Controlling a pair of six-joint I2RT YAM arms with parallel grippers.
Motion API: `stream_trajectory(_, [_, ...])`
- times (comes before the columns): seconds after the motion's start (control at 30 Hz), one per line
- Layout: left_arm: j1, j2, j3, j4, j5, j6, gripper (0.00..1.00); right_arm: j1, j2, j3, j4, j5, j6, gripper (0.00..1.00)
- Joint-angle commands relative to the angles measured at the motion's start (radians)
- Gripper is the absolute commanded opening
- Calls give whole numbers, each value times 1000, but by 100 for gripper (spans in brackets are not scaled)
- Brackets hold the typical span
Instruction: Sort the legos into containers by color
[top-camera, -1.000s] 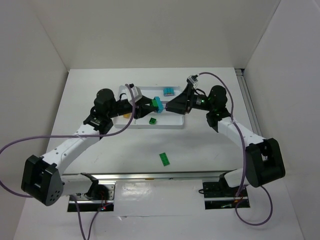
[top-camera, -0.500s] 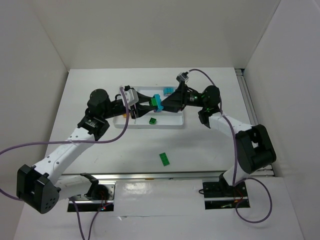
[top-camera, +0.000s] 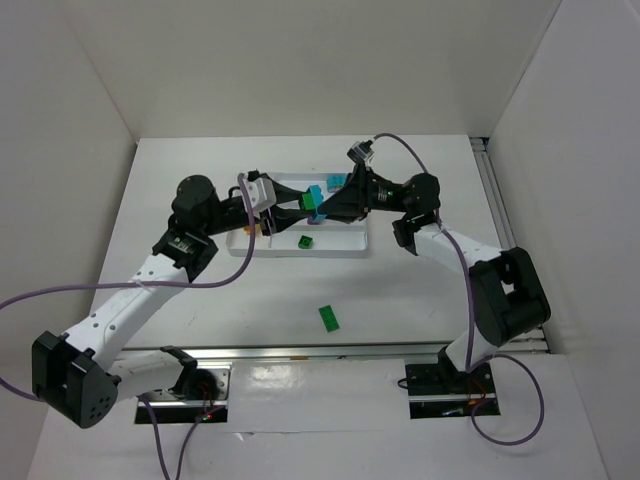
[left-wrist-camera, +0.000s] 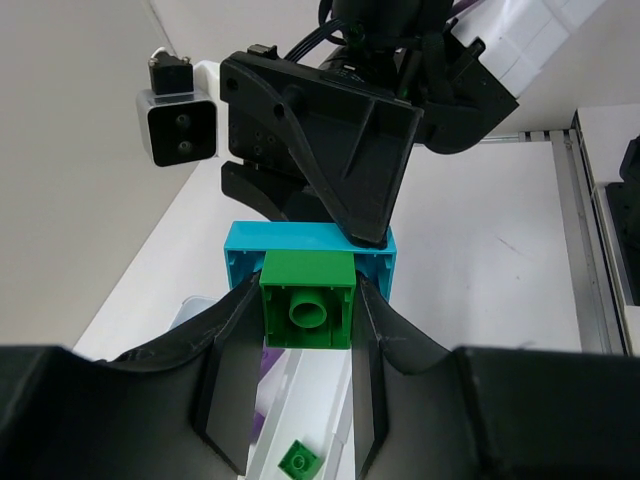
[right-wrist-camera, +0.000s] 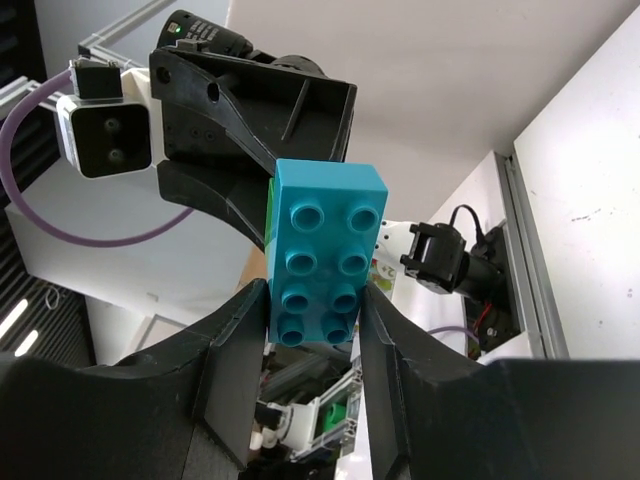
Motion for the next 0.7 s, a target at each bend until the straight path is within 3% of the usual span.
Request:
stream_trajectory(0.0, [-2,-9,38,-8,34,24,0,3,7,21,144,2,13,27])
stream_trajectory(0.03, [-2,-9,38,-8,34,24,0,3,7,21,144,2,13,23])
stream_trajectory(0.07, [-2,-9,38,-18,25,33,0,3,7,12,144,11,13,12])
stream_trajectory(0.17, [-2,-32,27,-18,4,50,0,-11,-4,-19,116,22,-8,0])
stream_trajectory(0.5, [41,-60,9,-70,6,78,0,-102,-82,-80,-35,62,-125,0])
stream_trajectory(0.53, [41,-60,9,-70,7,64,0,-112,-82,-80,-119,62,-151,0])
stream_trajectory(0.6, [51,-60,9,-80,-35,39,0,-112,-95,-7,-340,77,-351,0])
stream_trajectory(0.67, [51,-38,25,-96,-120,-2,0,-112,-107,91,-683,158,-610,0])
